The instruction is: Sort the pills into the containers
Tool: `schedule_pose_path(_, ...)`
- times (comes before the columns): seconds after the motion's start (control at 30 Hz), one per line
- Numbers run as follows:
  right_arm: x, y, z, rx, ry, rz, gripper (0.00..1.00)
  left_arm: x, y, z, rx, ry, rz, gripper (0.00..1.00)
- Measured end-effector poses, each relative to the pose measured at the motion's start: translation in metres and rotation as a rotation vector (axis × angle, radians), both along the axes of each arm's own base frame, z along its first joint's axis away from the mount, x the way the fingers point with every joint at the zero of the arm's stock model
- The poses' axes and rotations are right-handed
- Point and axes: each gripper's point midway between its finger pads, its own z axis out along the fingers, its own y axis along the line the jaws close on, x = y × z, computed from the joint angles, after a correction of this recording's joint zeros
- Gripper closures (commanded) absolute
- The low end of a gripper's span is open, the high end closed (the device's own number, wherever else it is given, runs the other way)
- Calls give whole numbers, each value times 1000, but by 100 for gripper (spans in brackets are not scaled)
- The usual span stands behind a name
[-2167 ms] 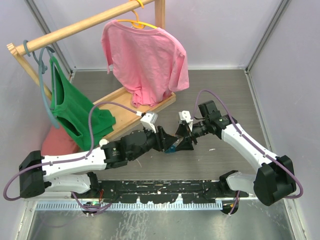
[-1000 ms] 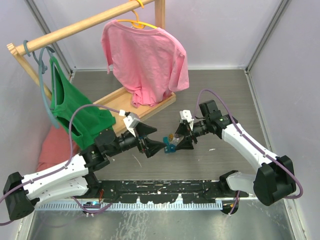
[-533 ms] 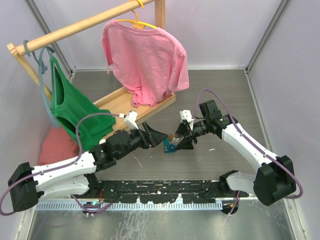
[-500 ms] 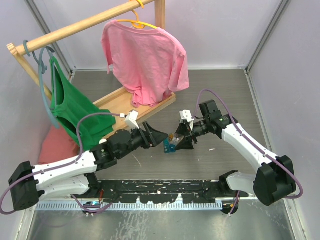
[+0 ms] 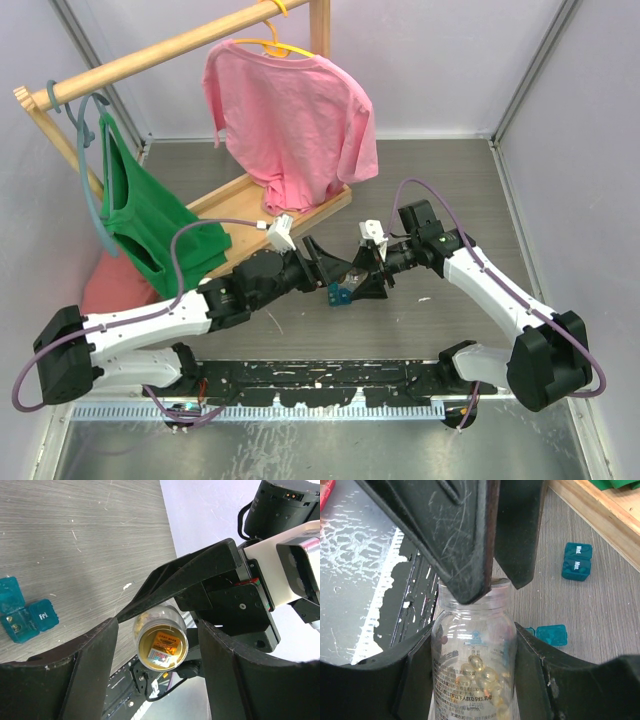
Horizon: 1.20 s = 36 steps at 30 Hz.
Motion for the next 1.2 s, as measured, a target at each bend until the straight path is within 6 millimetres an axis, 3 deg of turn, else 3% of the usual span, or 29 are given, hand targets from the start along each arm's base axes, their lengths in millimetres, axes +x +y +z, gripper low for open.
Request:
schedule_pose_path(0.27,0,0,0,0,0,0,99,-9,-12,1,10,20,-29,33)
schedule_pose_path(0.43,0,0,0,0,0,0,99,-15,-13,-2,32,29,-36,38)
schedule_pose_path(0.67,0,0,0,-2,-1,-2,99,-16,-10,-9,62,40,-32,56)
schedule_pose_path(0.93,2,1,1,3,-14,-1,99,-16,-11,-6,118,-25,-66,67)
schedule_pose_path(1.07,4,1,0,4,-29,0,99,-18,-12,-6,179,-151,-132,81)
schedule_pose_path(1.2,3,1,0,3,-30,1,99,-21,-11,-8,239,-319,-217,87)
